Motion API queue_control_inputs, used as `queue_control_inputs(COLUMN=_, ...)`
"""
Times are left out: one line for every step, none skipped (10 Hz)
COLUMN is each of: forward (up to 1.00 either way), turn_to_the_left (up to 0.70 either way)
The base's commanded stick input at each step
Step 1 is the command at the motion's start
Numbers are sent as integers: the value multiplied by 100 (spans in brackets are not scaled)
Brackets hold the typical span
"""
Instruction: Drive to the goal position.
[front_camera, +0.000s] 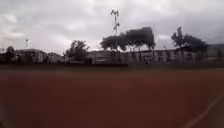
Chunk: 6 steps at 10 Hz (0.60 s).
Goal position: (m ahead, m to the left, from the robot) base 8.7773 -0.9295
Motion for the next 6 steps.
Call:
queue_control_inputs(forward=70, turn_to_the_left=-33)
queue_control_inputs(forward=70, turn_to_the_left=0)
queue_control_inputs(forward=70, turn_to_the_left=0)
queue_control_inputs(forward=70, turn_to_the_left=0)
queue_control_inputs(forward=70, turn_to_the_left=0)
queue_control_inputs(forward=70, turn_to_the_left=0)
